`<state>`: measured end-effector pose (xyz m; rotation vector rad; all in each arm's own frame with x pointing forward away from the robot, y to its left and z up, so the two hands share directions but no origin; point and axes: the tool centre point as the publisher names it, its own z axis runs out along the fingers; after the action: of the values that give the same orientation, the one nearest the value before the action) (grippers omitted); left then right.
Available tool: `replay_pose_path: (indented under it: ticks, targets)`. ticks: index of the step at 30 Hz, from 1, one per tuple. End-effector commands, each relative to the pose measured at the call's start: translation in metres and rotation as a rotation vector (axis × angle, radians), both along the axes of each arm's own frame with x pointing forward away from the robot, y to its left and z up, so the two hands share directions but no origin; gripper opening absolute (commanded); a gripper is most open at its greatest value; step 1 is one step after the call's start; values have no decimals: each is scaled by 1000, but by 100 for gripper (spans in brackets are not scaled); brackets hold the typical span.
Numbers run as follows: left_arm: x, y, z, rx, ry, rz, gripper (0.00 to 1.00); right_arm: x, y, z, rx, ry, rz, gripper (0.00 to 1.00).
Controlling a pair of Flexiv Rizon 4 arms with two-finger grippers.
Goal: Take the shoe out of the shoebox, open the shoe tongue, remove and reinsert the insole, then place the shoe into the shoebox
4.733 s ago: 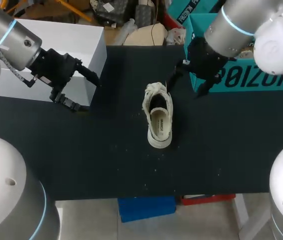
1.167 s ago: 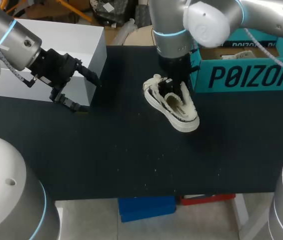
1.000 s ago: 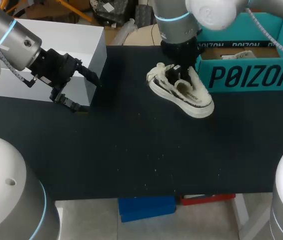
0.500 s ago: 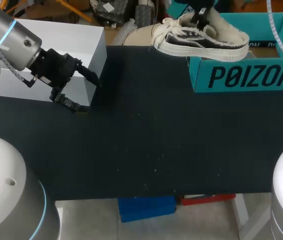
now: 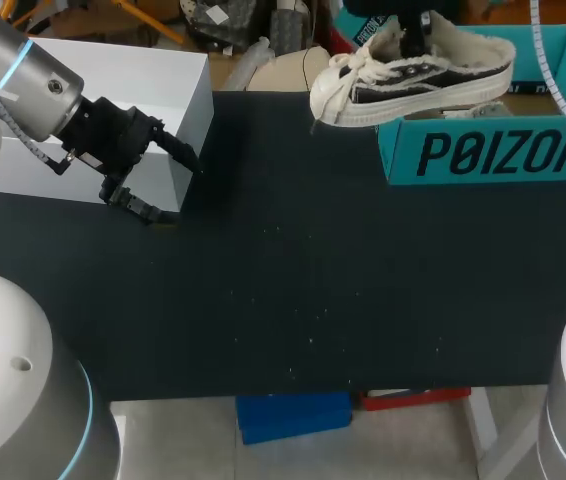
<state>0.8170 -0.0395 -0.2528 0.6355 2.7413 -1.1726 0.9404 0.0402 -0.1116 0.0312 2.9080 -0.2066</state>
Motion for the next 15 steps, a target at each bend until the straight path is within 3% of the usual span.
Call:
replay_pose_path:
  ticks: [1, 7, 15]
  targets:
    - [-1, 0, 0, 2, -3, 2, 100, -4, 0, -3, 15, -1, 12, 0]
    - [-1, 0, 0, 2, -3, 2, 100, 19, 12, -13, 14, 29, -5, 0]
    - [-1, 0, 0, 2, -3, 2, 100, 83, -25, -10, -17, 34, 52, 0]
